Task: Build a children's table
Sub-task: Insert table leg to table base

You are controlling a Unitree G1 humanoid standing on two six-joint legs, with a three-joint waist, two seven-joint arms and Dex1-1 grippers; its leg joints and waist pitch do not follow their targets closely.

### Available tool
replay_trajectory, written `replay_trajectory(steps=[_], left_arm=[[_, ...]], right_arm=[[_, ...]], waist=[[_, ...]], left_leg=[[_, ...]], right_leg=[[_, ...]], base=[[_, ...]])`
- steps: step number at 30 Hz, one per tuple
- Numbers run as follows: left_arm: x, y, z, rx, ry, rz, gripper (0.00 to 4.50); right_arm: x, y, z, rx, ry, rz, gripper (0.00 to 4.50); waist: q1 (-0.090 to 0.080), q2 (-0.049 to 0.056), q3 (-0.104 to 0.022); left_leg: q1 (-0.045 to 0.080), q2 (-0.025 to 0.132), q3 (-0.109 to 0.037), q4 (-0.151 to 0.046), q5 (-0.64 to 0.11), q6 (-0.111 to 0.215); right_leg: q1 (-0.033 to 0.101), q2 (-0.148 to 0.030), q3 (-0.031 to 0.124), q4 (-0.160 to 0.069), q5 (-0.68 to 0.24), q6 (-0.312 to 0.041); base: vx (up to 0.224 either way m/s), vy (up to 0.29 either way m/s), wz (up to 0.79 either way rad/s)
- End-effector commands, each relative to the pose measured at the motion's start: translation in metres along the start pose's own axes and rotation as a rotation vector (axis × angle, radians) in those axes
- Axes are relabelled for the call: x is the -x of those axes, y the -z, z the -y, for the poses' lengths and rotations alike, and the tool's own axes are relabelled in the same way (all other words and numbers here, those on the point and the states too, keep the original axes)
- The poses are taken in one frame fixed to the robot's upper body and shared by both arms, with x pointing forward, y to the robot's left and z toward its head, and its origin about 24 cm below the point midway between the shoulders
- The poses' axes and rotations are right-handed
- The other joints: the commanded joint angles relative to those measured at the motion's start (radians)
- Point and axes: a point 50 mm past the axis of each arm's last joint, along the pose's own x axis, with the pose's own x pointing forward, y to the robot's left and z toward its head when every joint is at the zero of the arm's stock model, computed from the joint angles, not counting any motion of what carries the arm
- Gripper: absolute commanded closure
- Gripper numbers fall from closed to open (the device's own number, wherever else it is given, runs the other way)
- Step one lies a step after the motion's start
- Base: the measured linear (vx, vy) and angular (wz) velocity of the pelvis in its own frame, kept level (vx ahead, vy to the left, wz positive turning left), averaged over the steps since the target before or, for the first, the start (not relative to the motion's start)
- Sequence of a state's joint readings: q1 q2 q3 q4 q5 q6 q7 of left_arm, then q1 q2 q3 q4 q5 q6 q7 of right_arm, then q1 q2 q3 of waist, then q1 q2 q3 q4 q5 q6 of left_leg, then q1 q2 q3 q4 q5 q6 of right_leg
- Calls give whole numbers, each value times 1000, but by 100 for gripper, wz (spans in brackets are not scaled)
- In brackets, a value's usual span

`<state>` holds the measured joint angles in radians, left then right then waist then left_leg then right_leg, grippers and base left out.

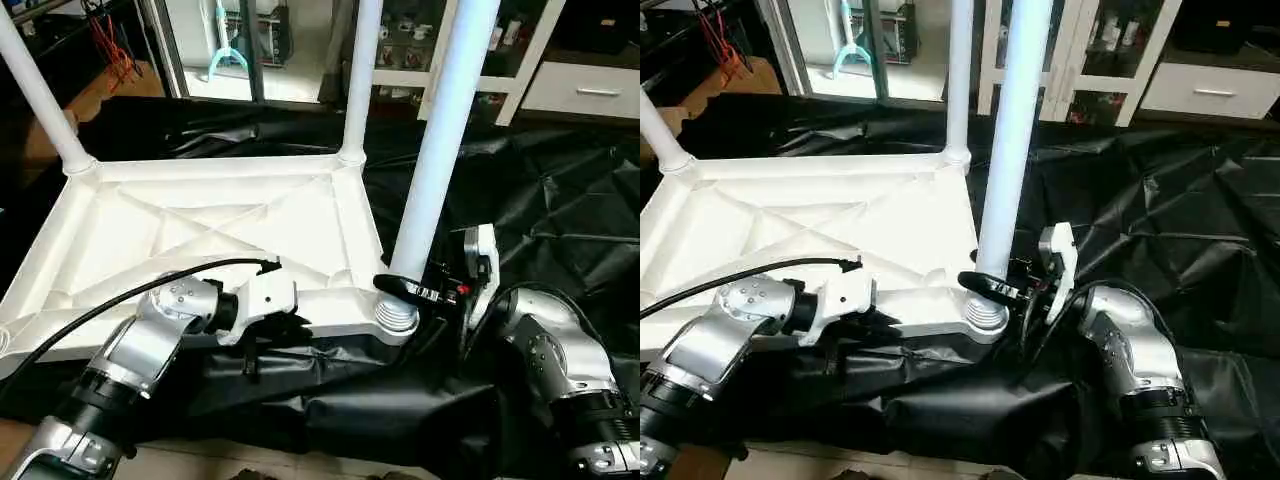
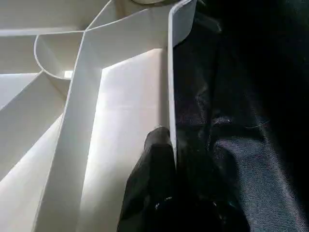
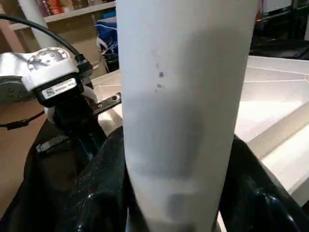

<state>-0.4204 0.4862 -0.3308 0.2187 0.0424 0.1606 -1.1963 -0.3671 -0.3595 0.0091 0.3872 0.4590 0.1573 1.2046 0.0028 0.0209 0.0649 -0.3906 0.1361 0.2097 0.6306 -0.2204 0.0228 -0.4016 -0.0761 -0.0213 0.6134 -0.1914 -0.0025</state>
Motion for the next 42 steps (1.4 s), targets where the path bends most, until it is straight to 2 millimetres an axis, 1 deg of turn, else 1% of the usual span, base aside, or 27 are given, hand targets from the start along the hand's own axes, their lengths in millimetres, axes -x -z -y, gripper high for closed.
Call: replay_trajectory(steps=[1, 4, 7, 8, 9, 11, 12, 14, 16, 18, 19, 20, 21, 22, 23, 25, 26, 27, 29, 32, 33, 34, 36, 37, 38, 40, 42], left_arm=[[-4, 3, -2, 6, -3, -21, 450], [-4, 3, -3, 8, -3, -18, 450], [-4, 3, -4, 10, -6, -16, 450], [-4, 2, -5, 10, -9, -15, 450], [-4, 2, -6, 10, -11, -14, 450], [-4, 2, -7, 11, -13, -14, 450], [-4, 3, -7, 12, -14, -14, 450], [-3, 3, -7, 14, -13, -12, 450], [-4, 3, -7, 18, -13, -8, 450], [-4, 3, -8, 26, -12, -1, 450], [-4, 3, -7, 26, -12, -1, 450], [-4, 3, -7, 27, -13, 0, 450], [-4, 3, -7, 26, -15, -1, 450], [-4, 2, -8, 26, -19, -1, 450], [-4, 2, -8, 26, -19, -1, 450], [-3, 2, -9, 26, -23, 0, 450], [-2, 3, -10, 26, -28, -1, 450], [-2, 3, -10, 27, -32, -1, 450], [-1, 3, -11, 29, -41, -2, 450], [0, 3, -11, 30, -45, 0, 450], [0, 3, -11, 30, -47, 1, 450], [0, 3, -11, 30, -49, 2, 450], [0, 2, -12, 30, -58, 6, 450], [0, 2, -12, 30, -58, 7, 450], [0, 2, -12, 30, -58, 8, 450], [0, 2, -11, 30, -55, 7, 450], [0, 2, -11, 30, -52, 7, 450]], right_arm=[[2, 7, -1, -21, -21, -29, 262], [3, 12, 0, -55, -13, -25, 262], [5, 18, 3, -66, 25, -26, 262], [7, 21, 5, -59, 57, -28, 262], [7, 22, 6, -54, 72, -28, 262], [8, 25, 8, -47, 103, -28, 262], [9, 26, 10, -47, 129, -19, 262], [9, 28, 14, -46, 192, -1, 262], [9, 30, 16, -52, 232, 8, 262], [10, 37, 21, -63, 313, 0, 262], [10, 38, 21, -62, 313, -1, 262], [9, 41, 18, -41, 297, -23, 262], [9, 43, 17, -31, 281, -33, 262], [8, 46, 11, 0, 232, -64, 262], [8, 46, 11, 0, 232, -64, 262], [8, 50, 6, 29, 190, -95, 262], [8, 53, 4, 47, 169, -113, 262], [9, 55, 1, 58, 154, -125, 262], [12, 61, -2, 55, 161, -120, 262], [16, 64, -2, 29, 199, -99, 262], [18, 65, -2, 18, 214, -91, 262], [20, 67, -3, 6, 231, -84, 262], [26, 73, -7, -6, 250, -88, 262], [26, 74, -7, -5, 250, -91, 262], [30, 78, -10, -2, 242, -113, 262], [32, 82, -12, 4, 235, -134, 262], [33, 83, -13, 15, 218, -161, 262]], waist=[[-8, -12, -47], [-10, -11, -45], [-11, -11, -44], [-12, -15, -42], [-13, -13, -41], [-14, -15, -39], [-15, -12, -37], [-21, -12, -35], [-27, -13, -35], [-33, -12, -35], [-36, -13, -34], [-35, -11, -31], [-35, -11, -32], [-34, -12, -33], [-32, -13, -33], [-32, -13, -32], [-32, -15, -31], [-32, -15, -30], [-32, -17, -31], [-30, -16, -31], [-30, -19, -30], [-29, -18, -31], [-28, -17, -29], [-28, -17, -27], [-29, -16, -26], [-29, -14, -27], [-32, -12, -26]], left_leg=[[31, 99, -47, -98, -189, 50], [31, 99, -47, -101, -206, 45], [36, 100, -47, -104, -244, 25], [35, 100, -47, -106, -250, 18], [36, 99, -48, -106, -265, 12], [36, 101, -49, -110, -282, 5], [36, 101, -49, -111, -289, 2], [38, 100, -50, -113, -320, -12], [37, 100, -52, -115, -338, -22], [36, 101, -53, -117, -346, -26], [36, 100, -52, -117, -353, -28], [33, 101, -53, -120, -352, -26], [35, 102, -52, -121, -350, -25], [36, 102, -49, -121, -336, -19], [34, 103, -48, -122, -315, -10], [35, 103, -47, -123, -310, 0], [34, 105, -46, -123, -314, 2], [34, 104, -47, -123, -322, 2], [37, 105, -46, -125, -329, 3], [40, 105, -43, -127, -313, 9], [39, 105, -43, -128, -313, 11], [38, 106, -43, -128, -310, 12], [40, 107, -43, -129, -314, 10], [44, 106, -42, -130, -338, 4], [47, 106, -43, -131, -367, -7], [48, 107, -45, -135, -370, -16], [50, 107, -46, -141, -380, -24]], right_leg=[[26, -78, 42, -78, -211, -282], [24, -76, 42, -80, -229, -279], [20, -78, 43, -85, -270, -272], [19, -78, 44, -87, -283, -268], [18, -80, 45, -89, -308, -263], [17, -78, 46, -91, -330, -252], [15, -79, 47, -91, -336, -250], [9, -78, 48, -94, -361, -243], [9, -79, 48, -95, -376, -238], [7, -79, 49, -96, -378, -237], [7, -79, 49, -97, -380, -237], [8, -78, 49, -97, -372, -233], [6, -78, 49, -97, -364, -233], [8, -77, 50, -97, -340, -235], [11, -78, 50, -96, -315, -238], [11, -78, 51, -97, -306, -246], [10, -79, 50, -98, -311, -247], [10, -80, 51, -99, -324, -247], [10, -79, 51, -102, -340, -243], [8, -79, 53, -106, -328, -242], [9, -78, 53, -106, -329, -241], [9, -80, 53, -106, -338, -241], [7, -79, 54, -108, -345, -237], [2, -79, 54, -113, -369, -232], [0, -79, 54, -116, -403, -224], [2, -78, 53, -115, -397, -219], [6, -76, 50, -117, -383, -220]], base=[[0, 0, 0], [0, 0, 0], [0, 0, 0], [0, 0, 0], [0, 0, 0], [0, 0, 0], [0, 0, 0], [0, 0, 0], [0, 0, 0], [0, 0, 0], [0, 0, 0], [0, 0, 0], [0, 0, 0], [0, 0, 0], [0, 0, 0], [0, 0, 0], [0, 0, 0], [0, 0, 0], [0, 0, 0], [0, 0, 0], [0, 0, 0], [0, 0, 0], [0, 0, 0], [0, 0, 0], [0, 0, 0], [0, 0, 0], [0, 0, 0]])
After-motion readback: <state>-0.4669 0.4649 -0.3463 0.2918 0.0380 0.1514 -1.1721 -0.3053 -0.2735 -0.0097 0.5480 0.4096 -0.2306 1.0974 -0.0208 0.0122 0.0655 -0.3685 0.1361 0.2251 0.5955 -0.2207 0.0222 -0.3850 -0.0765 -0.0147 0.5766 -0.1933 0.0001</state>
